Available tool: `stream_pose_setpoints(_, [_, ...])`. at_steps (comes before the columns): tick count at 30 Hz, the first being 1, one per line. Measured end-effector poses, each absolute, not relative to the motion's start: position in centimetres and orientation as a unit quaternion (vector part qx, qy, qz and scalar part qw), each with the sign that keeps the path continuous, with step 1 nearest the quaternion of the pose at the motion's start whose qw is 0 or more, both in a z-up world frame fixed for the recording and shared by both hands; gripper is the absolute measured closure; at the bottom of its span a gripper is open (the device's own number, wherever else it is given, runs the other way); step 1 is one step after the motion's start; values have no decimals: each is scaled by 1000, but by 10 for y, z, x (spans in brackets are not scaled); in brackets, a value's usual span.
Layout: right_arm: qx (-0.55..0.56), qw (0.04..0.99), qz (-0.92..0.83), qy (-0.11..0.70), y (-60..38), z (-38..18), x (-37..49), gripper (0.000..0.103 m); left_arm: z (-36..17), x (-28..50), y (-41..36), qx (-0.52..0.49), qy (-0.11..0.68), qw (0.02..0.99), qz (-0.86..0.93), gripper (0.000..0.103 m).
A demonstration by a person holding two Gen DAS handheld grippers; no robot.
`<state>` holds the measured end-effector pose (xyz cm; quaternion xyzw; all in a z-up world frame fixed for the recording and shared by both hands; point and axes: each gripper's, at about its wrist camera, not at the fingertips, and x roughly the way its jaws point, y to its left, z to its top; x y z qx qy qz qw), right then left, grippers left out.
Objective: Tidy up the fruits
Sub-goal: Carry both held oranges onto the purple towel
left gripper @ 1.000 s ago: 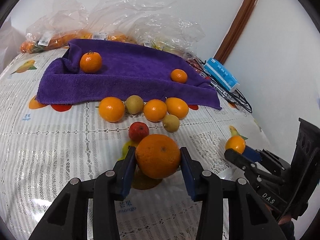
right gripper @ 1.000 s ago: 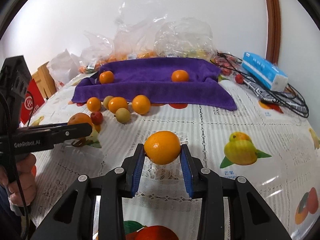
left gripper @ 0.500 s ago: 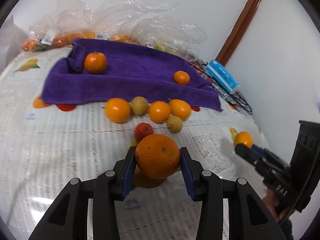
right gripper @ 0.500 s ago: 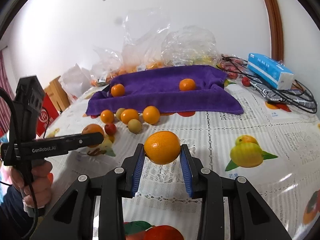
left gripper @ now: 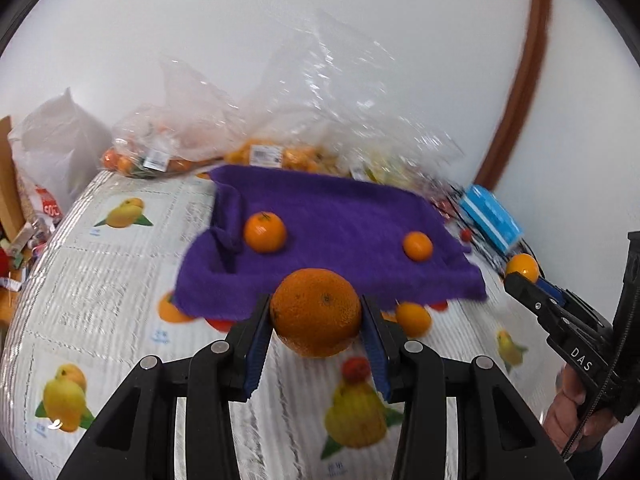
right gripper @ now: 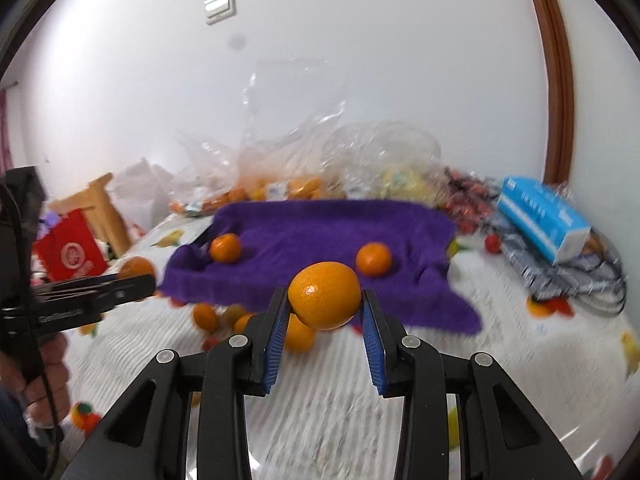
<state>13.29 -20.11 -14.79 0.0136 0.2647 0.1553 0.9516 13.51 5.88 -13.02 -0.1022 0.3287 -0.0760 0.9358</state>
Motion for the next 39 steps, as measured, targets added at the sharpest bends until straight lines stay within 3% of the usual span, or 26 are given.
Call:
stream_pose_setpoints(21, [33, 965, 140, 218, -199, -93, 224, 67, -119, 230, 46, -117, 305, 942, -71, 62])
stream_pose_setpoints(39, [68, 955, 97, 271, -241, -149, 267, 67, -155, 249, 57, -125, 321, 937, -57, 62])
